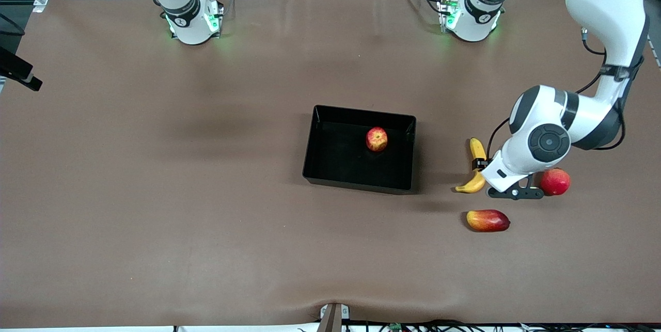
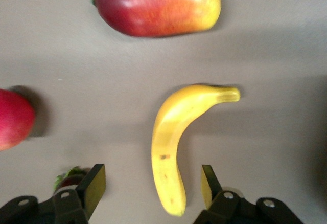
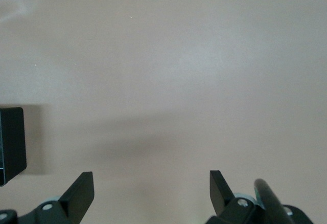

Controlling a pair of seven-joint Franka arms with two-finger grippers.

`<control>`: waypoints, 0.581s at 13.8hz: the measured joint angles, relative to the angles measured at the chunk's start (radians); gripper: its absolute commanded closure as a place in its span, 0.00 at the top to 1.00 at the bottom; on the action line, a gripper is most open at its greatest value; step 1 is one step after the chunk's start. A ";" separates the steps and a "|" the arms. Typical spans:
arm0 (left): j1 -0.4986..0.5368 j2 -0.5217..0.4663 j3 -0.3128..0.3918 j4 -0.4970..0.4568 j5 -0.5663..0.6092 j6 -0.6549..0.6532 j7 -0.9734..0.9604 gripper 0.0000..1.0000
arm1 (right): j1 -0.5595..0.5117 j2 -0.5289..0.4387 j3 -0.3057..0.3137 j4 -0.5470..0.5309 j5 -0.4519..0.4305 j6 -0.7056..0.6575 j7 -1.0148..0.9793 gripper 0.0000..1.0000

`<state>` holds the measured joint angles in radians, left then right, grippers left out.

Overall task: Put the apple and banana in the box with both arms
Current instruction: 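Lower the left gripper onto the yellow banana and grasp it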

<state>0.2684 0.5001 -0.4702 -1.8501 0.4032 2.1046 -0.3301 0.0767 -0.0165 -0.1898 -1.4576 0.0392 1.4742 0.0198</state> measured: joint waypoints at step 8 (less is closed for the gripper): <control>0.023 0.117 0.000 -0.040 0.083 0.076 0.000 0.00 | 0.003 0.011 0.000 -0.006 -0.001 -0.020 -0.026 1.00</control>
<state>0.2919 0.6174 -0.4698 -1.8901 0.4858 2.1803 -0.3300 0.0792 -0.0050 -0.1895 -1.4637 0.0378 1.4543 -0.0058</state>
